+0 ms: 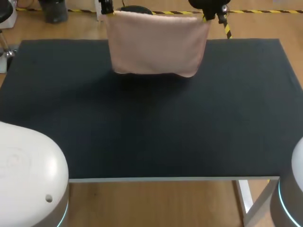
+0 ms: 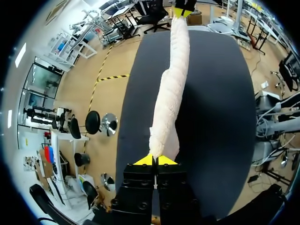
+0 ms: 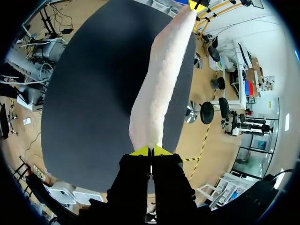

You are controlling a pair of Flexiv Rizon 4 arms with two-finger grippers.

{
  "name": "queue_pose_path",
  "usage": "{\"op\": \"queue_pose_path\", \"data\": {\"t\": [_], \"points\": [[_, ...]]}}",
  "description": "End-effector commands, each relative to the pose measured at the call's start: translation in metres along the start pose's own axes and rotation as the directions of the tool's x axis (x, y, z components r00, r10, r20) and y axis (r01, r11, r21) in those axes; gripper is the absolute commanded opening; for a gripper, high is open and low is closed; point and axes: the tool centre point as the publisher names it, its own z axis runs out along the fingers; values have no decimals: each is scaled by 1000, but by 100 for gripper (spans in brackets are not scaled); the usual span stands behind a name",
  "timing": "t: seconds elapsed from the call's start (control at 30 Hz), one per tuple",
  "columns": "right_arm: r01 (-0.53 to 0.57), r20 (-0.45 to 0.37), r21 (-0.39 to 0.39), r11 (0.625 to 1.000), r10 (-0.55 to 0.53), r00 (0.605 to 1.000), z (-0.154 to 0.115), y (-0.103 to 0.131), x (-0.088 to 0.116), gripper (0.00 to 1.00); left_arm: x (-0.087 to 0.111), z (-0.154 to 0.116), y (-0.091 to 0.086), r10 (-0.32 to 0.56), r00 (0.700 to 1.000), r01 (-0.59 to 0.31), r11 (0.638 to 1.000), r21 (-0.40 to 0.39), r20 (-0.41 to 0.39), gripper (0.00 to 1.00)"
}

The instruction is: Fold the towel

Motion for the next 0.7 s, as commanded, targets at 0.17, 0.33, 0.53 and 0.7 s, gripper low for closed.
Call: {"op": "queue_pose_path", "data": {"t": [0.17,0.33,0.53,0.7], "points": [[14,-10,-14,1000,-14,1000,-9,8,26,0,44,-7,9,-3,1000,3,1000,12,-26,0],[30,-23,-22,999,-31,999,-16,15,45,0,64,-9,13,-7,999,7,1000,11,-48,0],[44,-57,-41,998,-46,997,-18,24,67,0,81,-10,15,-10,998,11,1000,16,-60,0],[50,-86,-57,997,-55,995,-18,31,80,0,93,-10,16,-17,998,18,1000,21,-65,0]]}}
